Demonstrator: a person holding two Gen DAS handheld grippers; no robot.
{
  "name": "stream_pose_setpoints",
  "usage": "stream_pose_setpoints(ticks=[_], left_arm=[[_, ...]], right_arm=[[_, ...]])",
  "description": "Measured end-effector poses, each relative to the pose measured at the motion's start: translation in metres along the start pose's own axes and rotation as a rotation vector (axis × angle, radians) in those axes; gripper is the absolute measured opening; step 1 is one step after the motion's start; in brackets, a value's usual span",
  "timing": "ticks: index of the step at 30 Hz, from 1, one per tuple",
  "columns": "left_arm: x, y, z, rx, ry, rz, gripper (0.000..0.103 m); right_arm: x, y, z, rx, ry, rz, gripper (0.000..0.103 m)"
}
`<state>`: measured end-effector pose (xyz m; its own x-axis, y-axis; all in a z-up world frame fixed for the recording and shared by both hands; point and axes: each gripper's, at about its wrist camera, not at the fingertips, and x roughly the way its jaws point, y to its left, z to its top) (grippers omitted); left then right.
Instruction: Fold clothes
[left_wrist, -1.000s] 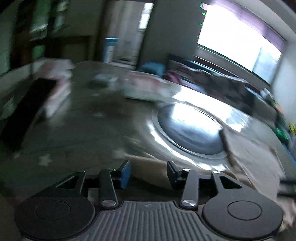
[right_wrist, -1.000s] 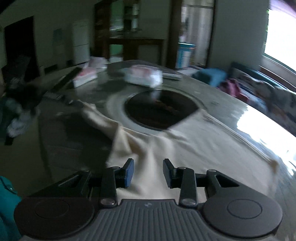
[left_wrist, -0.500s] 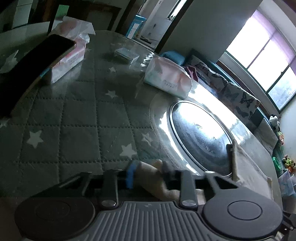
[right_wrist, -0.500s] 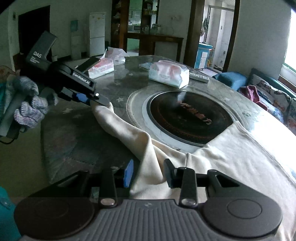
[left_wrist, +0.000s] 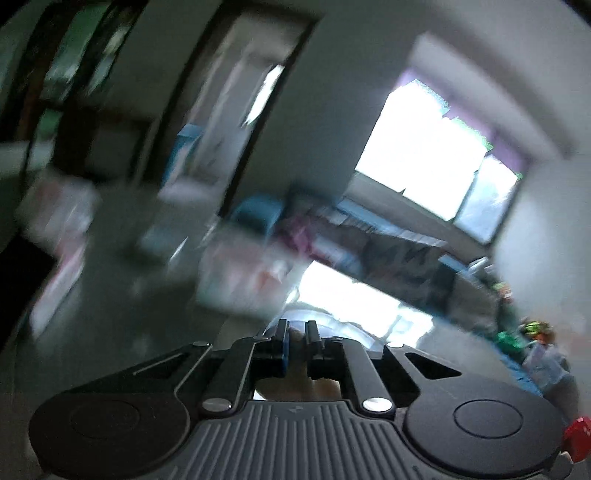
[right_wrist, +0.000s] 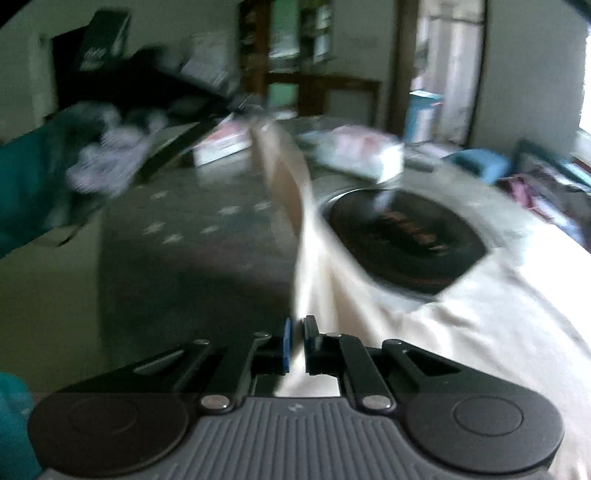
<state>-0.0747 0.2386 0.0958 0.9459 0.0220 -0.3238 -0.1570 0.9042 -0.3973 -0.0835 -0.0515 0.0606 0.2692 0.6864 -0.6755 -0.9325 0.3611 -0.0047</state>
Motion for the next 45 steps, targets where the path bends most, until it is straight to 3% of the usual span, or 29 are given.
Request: stream_pose_setpoints(ticks=[2, 8, 10, 11, 13, 17, 20, 21, 24, 27, 28, 36, 40, 41, 43, 45], left_arm=[[0.004, 0.005, -0.003, 0.012, -0.007, 0.036, 0.010], [0.027, 0.048, -0.034, -0.052, 0.127, 0.221, 0.013], [0.023, 0.057, -0.039, -0.096, 0.135, 0.238, 0.017], [0.019, 0.057, -0.038, -0.100, 0.126, 0.249, 0.022], [0.010, 0.057, -0.037, -0.113, 0.111, 0.267, 0.042], [0.005, 0.059, -0.037, -0.184, 0.146, 0.241, 0.046], [0.011, 0.057, -0.042, -0.187, 0.188, 0.250, 0.048], [0.014, 0.056, -0.044, -0.186, 0.202, 0.254, 0.048], [0.025, 0.052, -0.047, -0.148, 0.211, 0.270, 0.044], [0.035, 0.050, -0.047, -0.108, 0.214, 0.282, 0.009], [0.039, 0.050, -0.046, -0.099, 0.214, 0.285, 0.006], [0.049, 0.044, -0.027, 0.008, 0.089, 0.238, 0.005], [0.052, 0.053, -0.028, -0.031, 0.119, 0.262, 0.007], [0.047, 0.055, -0.029, -0.046, 0.118, 0.284, 0.009], [0.039, 0.061, -0.031, -0.076, 0.119, 0.326, 0.032], [0.032, 0.064, -0.034, -0.119, 0.146, 0.335, 0.046]], right_arm=[[0.001, 0.006, -0.002, -0.017, 0.004, 0.045, 0.015], [-0.015, 0.008, -0.005, 0.003, -0.005, 0.077, 0.022], [-0.023, 0.001, -0.006, 0.028, -0.008, 0.053, 0.033], [-0.025, -0.002, -0.007, 0.036, -0.005, 0.036, 0.033], [-0.025, -0.006, -0.010, 0.045, 0.012, 0.024, 0.033], [-0.009, -0.008, -0.017, 0.048, 0.054, 0.021, 0.031], [0.000, -0.004, -0.021, 0.036, 0.073, -0.017, 0.021], [-0.001, -0.004, -0.021, 0.029, 0.075, -0.023, 0.013], [-0.003, -0.005, -0.022, 0.033, 0.087, -0.009, 0.006], [-0.008, 0.003, -0.025, -0.011, 0.101, -0.004, 0.005], [-0.009, 0.005, -0.026, -0.019, 0.106, -0.001, 0.005], [-0.015, 0.014, -0.029, -0.102, 0.139, 0.062, 0.009], [-0.020, 0.009, -0.022, -0.065, 0.122, 0.093, 0.015], [-0.023, 0.007, -0.020, -0.052, 0.110, 0.095, 0.015], [-0.027, 0.002, -0.014, -0.014, 0.085, 0.092, 0.015], [-0.027, -0.003, -0.009, 0.007, 0.067, 0.059, 0.015]])
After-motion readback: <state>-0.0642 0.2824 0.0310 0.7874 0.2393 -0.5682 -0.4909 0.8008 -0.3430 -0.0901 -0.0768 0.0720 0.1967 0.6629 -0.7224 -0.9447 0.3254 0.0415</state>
